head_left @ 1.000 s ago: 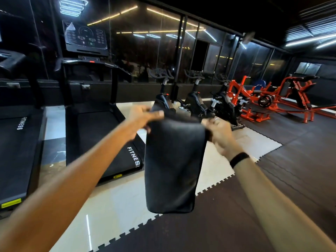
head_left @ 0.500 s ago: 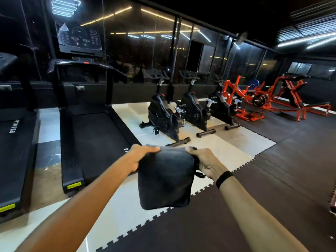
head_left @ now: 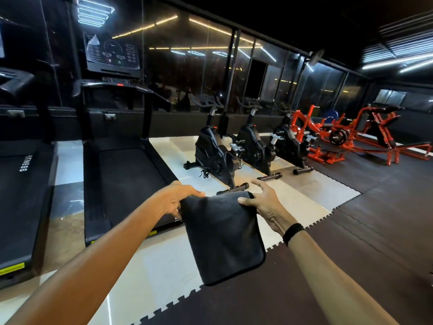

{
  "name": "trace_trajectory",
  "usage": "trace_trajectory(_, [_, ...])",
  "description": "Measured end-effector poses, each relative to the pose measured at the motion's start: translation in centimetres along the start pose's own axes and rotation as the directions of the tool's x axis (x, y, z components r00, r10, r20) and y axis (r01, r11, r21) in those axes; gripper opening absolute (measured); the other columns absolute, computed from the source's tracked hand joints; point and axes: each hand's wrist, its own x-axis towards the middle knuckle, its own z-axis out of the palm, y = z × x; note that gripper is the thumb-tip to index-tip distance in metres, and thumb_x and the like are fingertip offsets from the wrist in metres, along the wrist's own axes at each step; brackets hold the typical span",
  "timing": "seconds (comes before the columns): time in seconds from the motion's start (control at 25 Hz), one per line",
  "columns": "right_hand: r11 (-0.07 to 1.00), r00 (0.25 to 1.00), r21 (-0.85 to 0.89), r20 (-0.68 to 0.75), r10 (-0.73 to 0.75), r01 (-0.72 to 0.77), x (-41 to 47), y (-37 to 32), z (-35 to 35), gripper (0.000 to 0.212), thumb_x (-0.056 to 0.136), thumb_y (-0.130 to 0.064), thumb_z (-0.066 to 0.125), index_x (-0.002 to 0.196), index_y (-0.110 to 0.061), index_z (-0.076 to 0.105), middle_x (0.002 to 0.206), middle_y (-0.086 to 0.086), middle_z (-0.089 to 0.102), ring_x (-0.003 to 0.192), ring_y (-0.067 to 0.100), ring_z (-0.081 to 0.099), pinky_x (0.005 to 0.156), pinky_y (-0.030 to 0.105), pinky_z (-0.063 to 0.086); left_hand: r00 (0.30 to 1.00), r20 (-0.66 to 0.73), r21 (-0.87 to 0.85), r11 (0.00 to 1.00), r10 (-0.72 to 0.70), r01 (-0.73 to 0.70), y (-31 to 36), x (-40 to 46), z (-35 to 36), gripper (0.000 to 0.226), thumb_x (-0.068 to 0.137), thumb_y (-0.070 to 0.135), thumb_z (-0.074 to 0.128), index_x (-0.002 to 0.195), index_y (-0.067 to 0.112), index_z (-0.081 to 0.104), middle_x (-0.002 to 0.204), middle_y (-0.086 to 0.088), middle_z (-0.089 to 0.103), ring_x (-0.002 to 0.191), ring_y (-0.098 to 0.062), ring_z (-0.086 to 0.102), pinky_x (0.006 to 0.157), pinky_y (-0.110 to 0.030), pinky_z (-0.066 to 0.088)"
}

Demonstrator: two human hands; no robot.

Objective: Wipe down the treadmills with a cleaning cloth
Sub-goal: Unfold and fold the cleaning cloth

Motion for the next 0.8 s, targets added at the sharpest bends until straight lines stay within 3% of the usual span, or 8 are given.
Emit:
trace_trajectory(0.12, [0.988,0.992,-0.129,0.101,-0.077,0.09,0.5,-0.7,0.3,0.08,0.07,0.006,0.086,0.14,-0.01,0.05,0.13,0.021,0.061,0.121,0.033,0.06,0.105,0.046,0.05,0.995,0.078,0.004,0.998,0.068,-0.069,0.4,0.6,-1.6,0.096,0.073,-0.002,0.083,0.149,0.004,0.025,0.16,-0.019,0.024,0.148,-0.038,0.023,0.117,-0.06,0.027])
trace_trajectory(0.24, [0.891,0.976,-0.398,0.08,-0.204,0.218,0.7,-0.7,1.2,0.065,0.068,0.002,0.086,0.127,-0.008,0.062,0.123,0.016,0.064,0.117,0.031,0.059,0.103,0.046,0.049,0.983,0.062,0.125,0.976,0.174,-0.181,0.9,0.6,-2.5,0.105,0.071,-0.012,0.079,0.155,0.013,0.021,0.155,-0.018,0.031,0.144,-0.033,0.031,0.116,-0.044,0.032])
trace_trajectory(0.36, [0.857,0.961,-0.456,-0.012,-0.277,0.241,1.0,0.0,2.1,0.033,0.073,-0.005,0.085,0.103,-0.01,0.073,0.102,0.011,0.071,0.099,0.028,0.065,0.088,0.045,0.055,0.964,0.019,0.329,0.909,0.266,-0.257,1.1,1.3,-3.1,0.083,0.069,-0.018,0.076,0.14,0.014,0.045,0.132,-0.017,0.053,0.121,-0.029,0.052,0.101,-0.039,0.047])
trace_trajectory(0.48, [0.878,0.961,-0.412,-0.014,-0.275,0.245,2.3,0.9,2.1,0.024,0.077,-0.008,0.084,0.1,-0.01,0.075,0.097,0.006,0.073,0.095,0.024,0.068,0.085,0.042,0.057,0.933,-0.074,0.427,0.857,0.351,-0.288,1.2,2.6,-3.0,0.052,0.073,-0.014,0.076,0.116,0.01,0.062,0.109,-0.014,0.065,0.104,-0.026,0.063,0.083,-0.032,0.054])
trace_trajectory(0.6, [0.889,0.966,-0.394,-0.007,-0.257,0.234,4.7,1.6,2.1,0.02,0.081,-0.014,0.082,0.1,-0.013,0.076,0.095,0.003,0.073,0.092,0.021,0.068,0.08,0.039,0.057,0.878,-0.123,0.458,0.811,0.462,-0.363,1.8,4.8,-2.6,0.037,0.078,-0.011,0.074,0.109,0.007,0.066,0.1,-0.013,0.067,0.094,-0.024,0.067,0.068,-0.023,0.055])
trace_trajectory(0.8, [0.902,0.964,-0.365,-0.042,-0.263,0.23,11.4,3.0,1.2,0.011,0.084,-0.021,0.081,0.091,-0.016,0.074,0.087,-0.002,0.071,0.082,0.014,0.065,0.069,0.024,0.049,0.84,-0.054,0.523,0.732,0.54,-0.437,3.9,10.3,-2.0,0.034,0.073,-0.002,0.084,0.102,0.013,0.073,0.1,0.001,0.064,0.089,-0.007,0.057,0.064,-0.013,0.043])
